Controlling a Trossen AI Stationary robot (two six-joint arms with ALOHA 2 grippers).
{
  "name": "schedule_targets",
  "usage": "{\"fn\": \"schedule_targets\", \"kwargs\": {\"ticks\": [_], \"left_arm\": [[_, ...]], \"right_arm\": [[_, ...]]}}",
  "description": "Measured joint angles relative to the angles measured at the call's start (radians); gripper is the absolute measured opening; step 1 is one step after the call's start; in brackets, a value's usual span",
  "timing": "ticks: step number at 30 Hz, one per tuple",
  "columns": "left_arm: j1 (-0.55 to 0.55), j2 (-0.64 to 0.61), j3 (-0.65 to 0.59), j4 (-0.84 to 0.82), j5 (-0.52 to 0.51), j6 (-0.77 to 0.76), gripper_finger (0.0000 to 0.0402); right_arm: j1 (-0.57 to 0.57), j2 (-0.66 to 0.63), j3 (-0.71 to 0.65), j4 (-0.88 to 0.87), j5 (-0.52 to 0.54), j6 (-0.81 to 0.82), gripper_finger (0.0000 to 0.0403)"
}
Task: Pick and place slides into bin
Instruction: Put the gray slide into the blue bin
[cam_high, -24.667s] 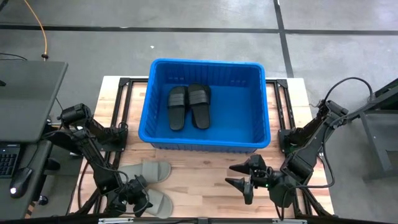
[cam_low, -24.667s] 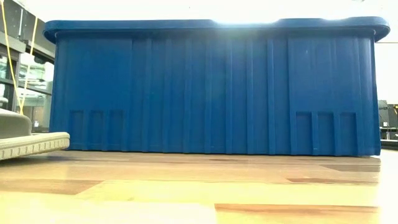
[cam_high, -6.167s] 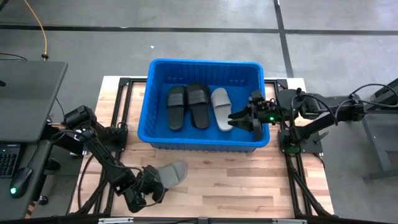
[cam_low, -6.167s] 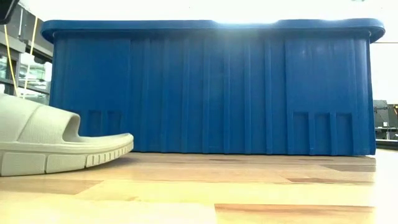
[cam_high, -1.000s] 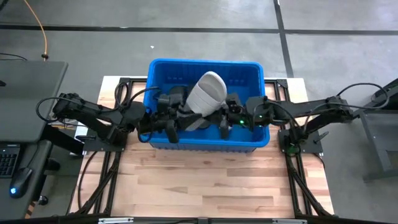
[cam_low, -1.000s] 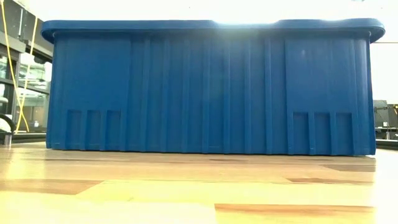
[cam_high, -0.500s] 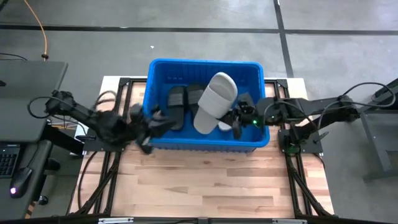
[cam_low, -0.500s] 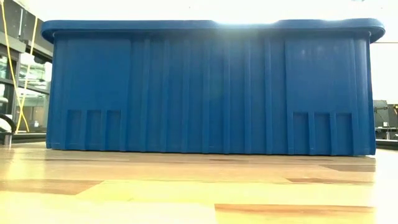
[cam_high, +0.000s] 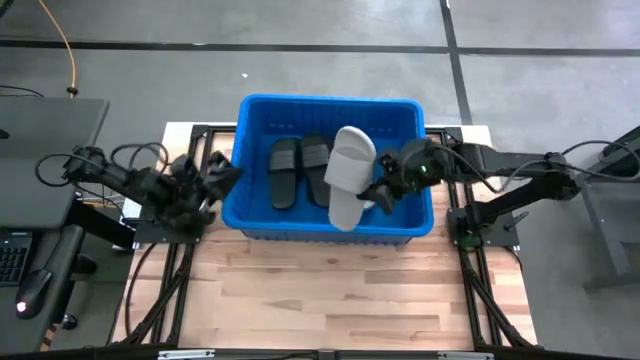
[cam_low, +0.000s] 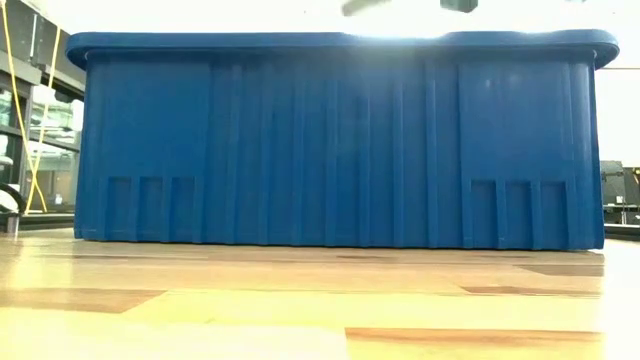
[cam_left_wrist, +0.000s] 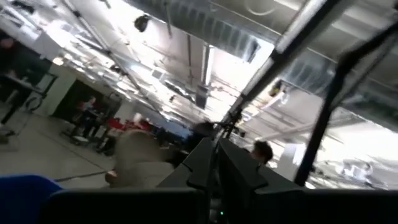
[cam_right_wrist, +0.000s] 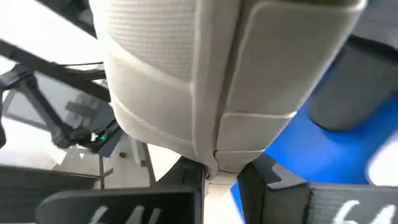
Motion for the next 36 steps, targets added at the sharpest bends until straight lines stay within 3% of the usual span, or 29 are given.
{"fn": "schedule_targets", "kwargs": {"ticks": [13, 19, 25, 36], "left_arm": [[-0.001, -0.332, -0.144, -0.100, 0.017, 0.005, 0.0012], [-0.001, -0.395, -0.145, -0.153, 0.059, -0.067, 0.0010], [-0.002, -0.396, -0.145, -0.159, 0.073, -0.097, 0.0010], [-0.001, -0.396, -0.145, -0.183, 0.051, -0.097, 0.0010]], "right_arm": [[-0.418, 0.081, 0.000, 0.016, -0.456, 0.006, 0.0030], [-0.577, 0.138, 0.000, -0.172, -0.576, 0.031, 0.0029], [-0.653, 0.231, 0.000, -0.315, -0.665, -0.025, 0.0027], [-0.678, 0.484, 0.002, -0.312, -0.855, -0.113, 0.0027]]}}
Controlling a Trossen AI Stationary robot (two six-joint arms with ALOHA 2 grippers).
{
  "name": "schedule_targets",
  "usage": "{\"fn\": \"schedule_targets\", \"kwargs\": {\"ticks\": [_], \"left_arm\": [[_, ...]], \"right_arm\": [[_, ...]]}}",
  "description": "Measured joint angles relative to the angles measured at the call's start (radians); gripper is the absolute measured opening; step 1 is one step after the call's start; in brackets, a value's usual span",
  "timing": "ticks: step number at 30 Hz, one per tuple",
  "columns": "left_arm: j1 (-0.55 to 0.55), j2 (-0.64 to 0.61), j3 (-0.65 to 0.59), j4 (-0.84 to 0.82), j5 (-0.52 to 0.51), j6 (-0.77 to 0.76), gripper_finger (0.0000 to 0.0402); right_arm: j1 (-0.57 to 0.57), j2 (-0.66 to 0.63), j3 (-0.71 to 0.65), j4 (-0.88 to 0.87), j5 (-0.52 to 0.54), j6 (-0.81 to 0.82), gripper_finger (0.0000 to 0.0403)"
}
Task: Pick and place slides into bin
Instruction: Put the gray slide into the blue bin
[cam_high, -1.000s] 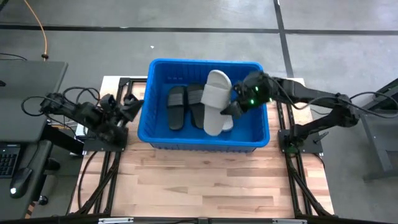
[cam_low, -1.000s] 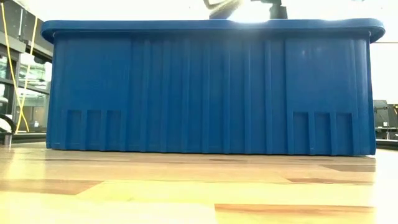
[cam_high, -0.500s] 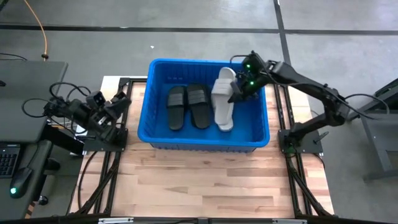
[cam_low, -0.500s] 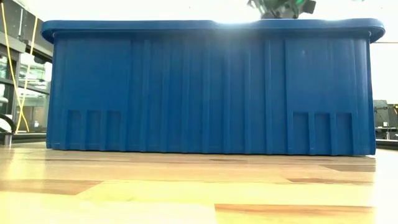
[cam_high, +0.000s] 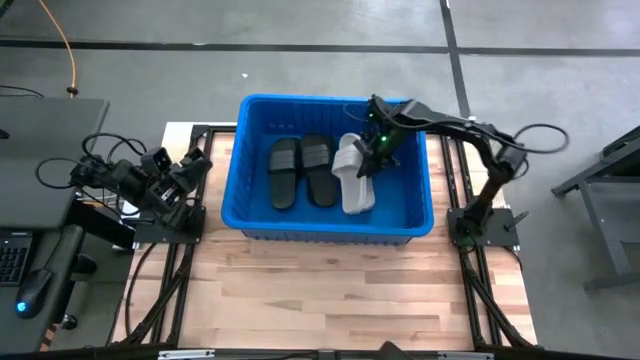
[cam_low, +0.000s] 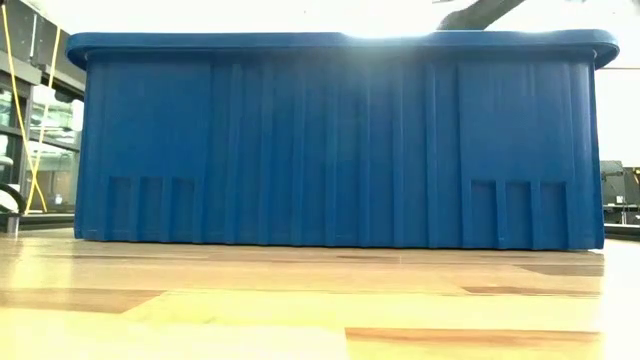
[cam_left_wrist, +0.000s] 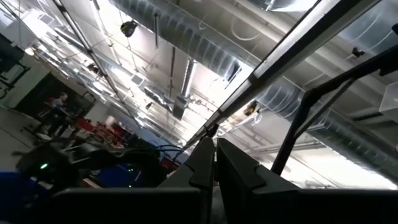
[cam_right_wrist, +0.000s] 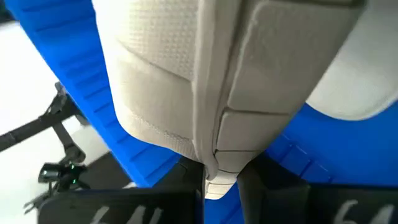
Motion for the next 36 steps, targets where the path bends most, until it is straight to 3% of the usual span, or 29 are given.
{"fn": "schedule_targets", "kwargs": {"ticks": [12, 20, 25, 36], "left_arm": [[0.000, 0.000, 0.000, -0.002, 0.006, -0.029, 0.0010], [0.000, 0.000, 0.000, -0.006, -0.010, -0.045, 0.0010], [0.000, 0.000, 0.000, -0.006, -0.011, -0.048, 0.0010], [0.000, 0.000, 0.001, -0.006, -0.011, -0.073, 0.0010]], "right_arm": [[-0.019, 0.106, 0.000, -0.008, -0.020, -0.122, 0.0027], [-0.063, 0.107, 0.000, -0.008, 0.035, -0.059, 0.0026], [-0.072, 0.114, 0.000, 0.032, -0.065, -0.054, 0.0026], [-0.092, 0.174, 0.000, 0.027, -0.038, -0.011, 0.0025]]}}
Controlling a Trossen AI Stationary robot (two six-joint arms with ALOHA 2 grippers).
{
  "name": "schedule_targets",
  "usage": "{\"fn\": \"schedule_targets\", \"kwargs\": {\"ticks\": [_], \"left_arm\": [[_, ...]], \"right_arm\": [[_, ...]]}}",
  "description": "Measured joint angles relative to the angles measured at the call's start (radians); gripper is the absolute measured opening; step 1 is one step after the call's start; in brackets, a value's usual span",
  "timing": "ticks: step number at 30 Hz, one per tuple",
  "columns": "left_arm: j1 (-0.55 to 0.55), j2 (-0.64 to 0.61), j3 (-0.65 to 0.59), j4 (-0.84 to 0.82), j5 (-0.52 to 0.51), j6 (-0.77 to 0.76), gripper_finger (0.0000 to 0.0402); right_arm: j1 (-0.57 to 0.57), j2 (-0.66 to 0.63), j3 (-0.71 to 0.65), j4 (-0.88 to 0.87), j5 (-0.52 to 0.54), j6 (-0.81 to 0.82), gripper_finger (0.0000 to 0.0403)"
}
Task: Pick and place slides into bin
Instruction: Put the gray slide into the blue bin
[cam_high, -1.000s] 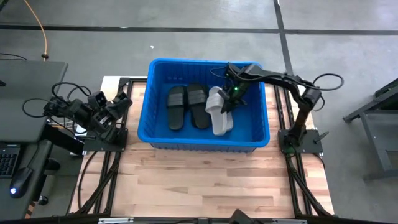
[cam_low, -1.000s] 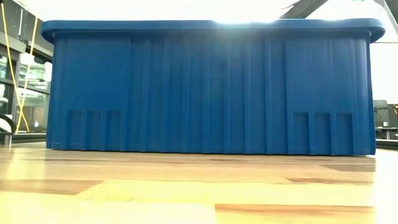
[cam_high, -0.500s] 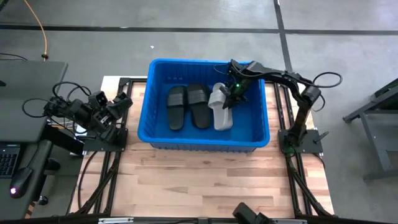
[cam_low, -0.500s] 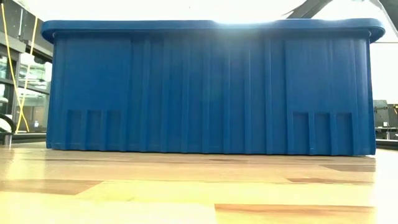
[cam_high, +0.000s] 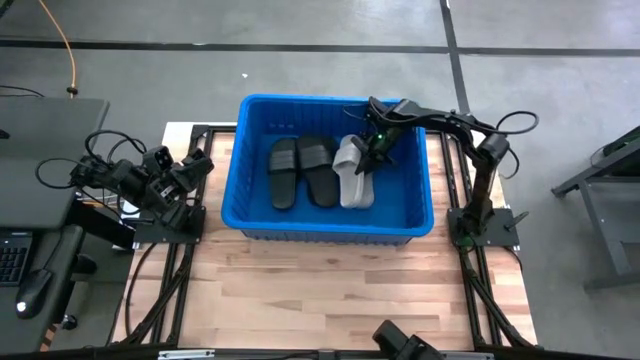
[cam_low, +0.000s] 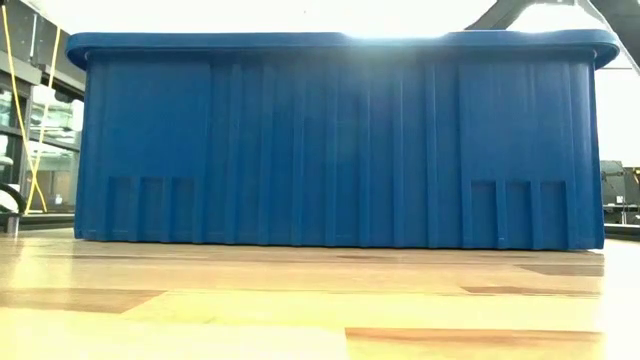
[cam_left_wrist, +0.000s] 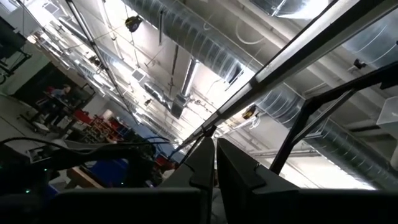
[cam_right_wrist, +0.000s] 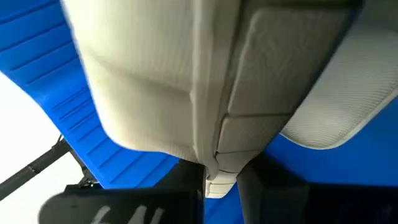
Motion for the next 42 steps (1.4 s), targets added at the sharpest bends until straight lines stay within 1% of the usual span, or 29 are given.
{"fn": "schedule_targets", "kwargs": {"ticks": [4, 7, 12, 18, 21, 24, 27, 34, 35, 39, 42], "left_arm": [[0.000, 0.000, 0.000, 0.000, -0.001, 0.000, 0.0010], [0.000, 0.000, 0.000, 0.000, 0.000, 0.000, 0.0010], [0.000, 0.000, 0.000, 0.000, 0.001, 0.000, 0.0010], [0.000, 0.000, 0.000, 0.000, 0.003, 0.000, 0.0010], [0.000, 0.000, 0.000, 0.000, 0.004, 0.000, 0.0010], [0.000, 0.000, 0.000, 0.000, 0.023, 0.000, 0.0010], [0.000, 0.000, 0.000, 0.000, 0.036, -0.001, 0.0010], [0.000, 0.000, 0.000, 0.000, 0.049, -0.005, 0.0010], [0.000, 0.000, 0.000, 0.000, 0.049, -0.005, 0.0010], [0.000, 0.000, 0.000, 0.000, 0.049, -0.005, 0.0010], [0.000, 0.000, 0.000, 0.000, 0.049, -0.005, 0.0010]], "right_arm": [[0.001, 0.031, 0.002, -0.019, 0.010, -0.003, 0.0031], [0.002, 0.039, 0.002, -0.021, 0.057, 0.003, 0.0043], [0.002, 0.040, 0.002, -0.030, 0.136, 0.011, 0.0047], [0.010, 0.040, 0.002, -0.043, 0.196, 0.007, 0.0050], [0.016, 0.041, 0.002, -0.040, 0.185, -0.018, 0.0051], [0.016, 0.042, 0.002, -0.047, 0.164, -0.017, 0.0051], [0.013, 0.042, 0.002, -0.073, 0.169, -0.001, 0.0051], [0.001, 0.040, 0.002, -0.128, 0.281, 0.045, 0.0056], [0.001, 0.040, 0.001, -0.126, 0.271, 0.045, 0.0059], [0.002, 0.041, 0.000, -0.069, 0.157, 0.059, 0.0073], [0.002, 0.039, 0.018, -0.084, 0.148, 0.034, 0.0091]]}}
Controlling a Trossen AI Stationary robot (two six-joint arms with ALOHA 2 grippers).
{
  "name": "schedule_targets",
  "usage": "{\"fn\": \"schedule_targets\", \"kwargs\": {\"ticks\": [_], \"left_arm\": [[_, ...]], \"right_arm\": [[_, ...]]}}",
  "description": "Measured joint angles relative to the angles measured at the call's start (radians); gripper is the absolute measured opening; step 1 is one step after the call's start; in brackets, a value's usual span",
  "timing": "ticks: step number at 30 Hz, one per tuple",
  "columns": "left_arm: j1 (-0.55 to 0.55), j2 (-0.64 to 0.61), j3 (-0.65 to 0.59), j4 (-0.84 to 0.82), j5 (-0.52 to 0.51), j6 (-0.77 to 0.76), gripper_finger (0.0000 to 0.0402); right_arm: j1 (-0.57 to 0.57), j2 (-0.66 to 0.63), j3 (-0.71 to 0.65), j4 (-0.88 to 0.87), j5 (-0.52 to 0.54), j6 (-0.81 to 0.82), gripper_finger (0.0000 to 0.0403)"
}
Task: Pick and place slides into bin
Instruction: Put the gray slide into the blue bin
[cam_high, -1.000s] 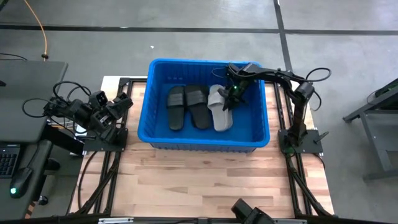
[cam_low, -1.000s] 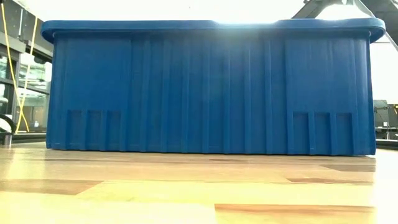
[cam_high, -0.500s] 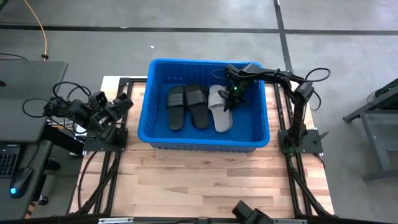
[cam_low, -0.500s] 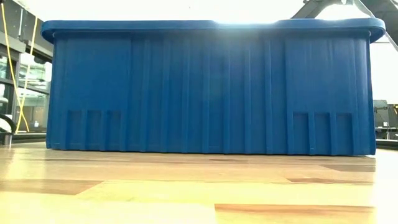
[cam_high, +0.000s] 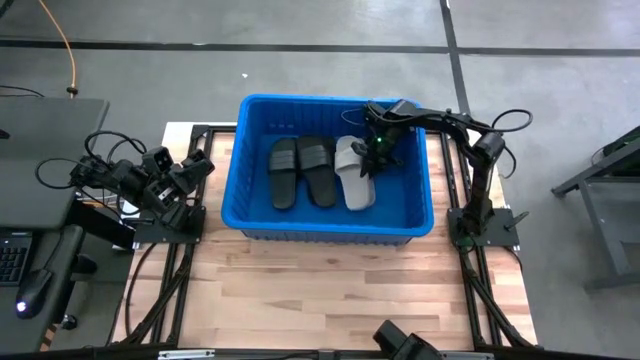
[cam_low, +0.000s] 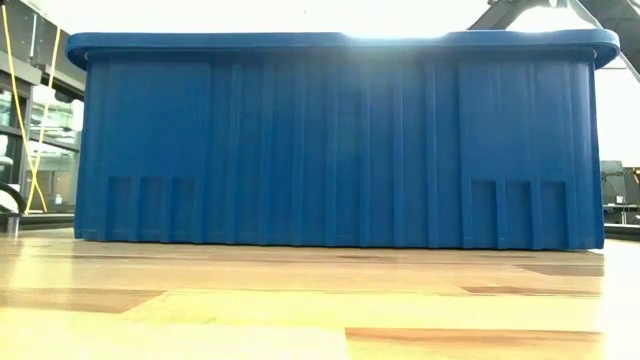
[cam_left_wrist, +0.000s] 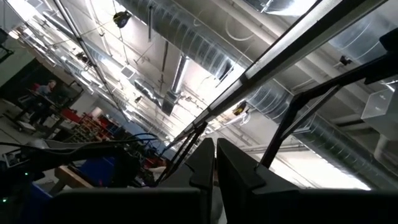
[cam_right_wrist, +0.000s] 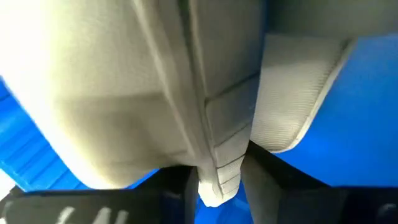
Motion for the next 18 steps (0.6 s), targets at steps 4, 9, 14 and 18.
{"fn": "schedule_targets", "kwargs": {"ticks": [4, 9, 14, 18], "left_arm": [[0.000, 0.000, 0.000, 0.000, 0.000, 0.000, 0.0008], [0.000, 0.000, 0.000, 0.000, 0.000, 0.000, 0.0005], [0.000, 0.000, 0.000, 0.000, 0.000, 0.004, 0.0005], [0.000, 0.000, 0.000, 0.000, -0.001, 0.005, 0.0005]], "right_arm": [[-0.010, -0.001, 0.024, -0.077, 0.045, -0.030, 0.0129], [-0.038, -0.001, 0.037, -0.171, 0.124, -0.079, 0.0179], [-0.034, -0.002, 0.035, -0.175, 0.123, -0.070, 0.0214], [-0.027, -0.003, 0.037, -0.198, 0.113, -0.084, 0.0223]]}}
